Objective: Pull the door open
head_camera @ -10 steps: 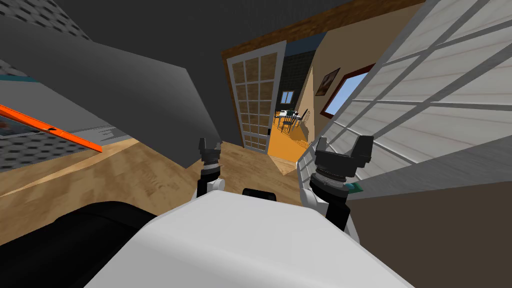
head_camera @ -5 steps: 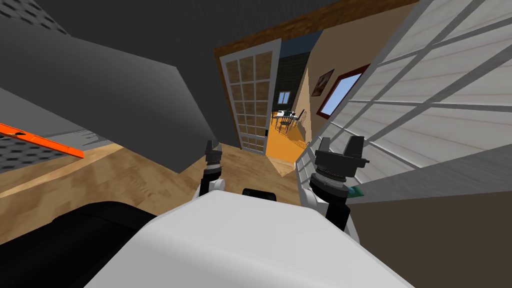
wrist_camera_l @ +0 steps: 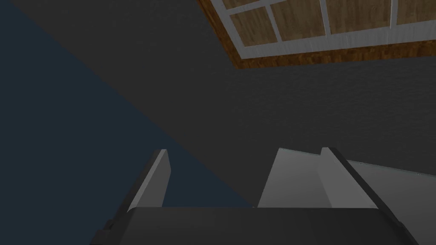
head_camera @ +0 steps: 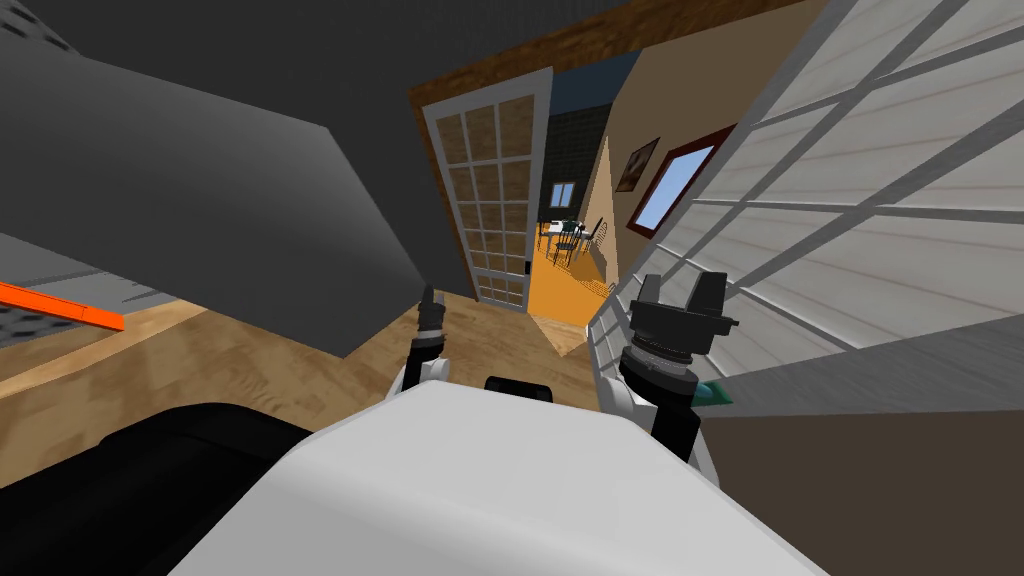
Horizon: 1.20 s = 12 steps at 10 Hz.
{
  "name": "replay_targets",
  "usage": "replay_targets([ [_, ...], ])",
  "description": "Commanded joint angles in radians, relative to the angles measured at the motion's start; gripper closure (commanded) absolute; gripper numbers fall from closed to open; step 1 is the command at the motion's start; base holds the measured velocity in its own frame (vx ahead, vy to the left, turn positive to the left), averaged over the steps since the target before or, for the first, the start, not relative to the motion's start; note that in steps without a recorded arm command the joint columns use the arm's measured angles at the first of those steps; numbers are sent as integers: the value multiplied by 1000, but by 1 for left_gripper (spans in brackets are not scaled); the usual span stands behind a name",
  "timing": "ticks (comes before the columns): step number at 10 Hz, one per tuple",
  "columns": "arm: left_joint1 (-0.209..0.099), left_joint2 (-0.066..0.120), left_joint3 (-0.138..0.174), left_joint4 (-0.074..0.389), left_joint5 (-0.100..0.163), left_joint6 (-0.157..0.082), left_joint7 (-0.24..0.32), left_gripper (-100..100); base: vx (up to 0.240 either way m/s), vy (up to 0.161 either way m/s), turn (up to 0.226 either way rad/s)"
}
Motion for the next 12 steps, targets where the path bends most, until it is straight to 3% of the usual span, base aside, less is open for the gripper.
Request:
replay_targets([
  [1, -9, 6, 5, 32, -9, -9, -31, -100, 111, -24, -49],
  [12, -72, 41, 46, 238, -67, -49, -239, -100, 99, -24, -60],
])
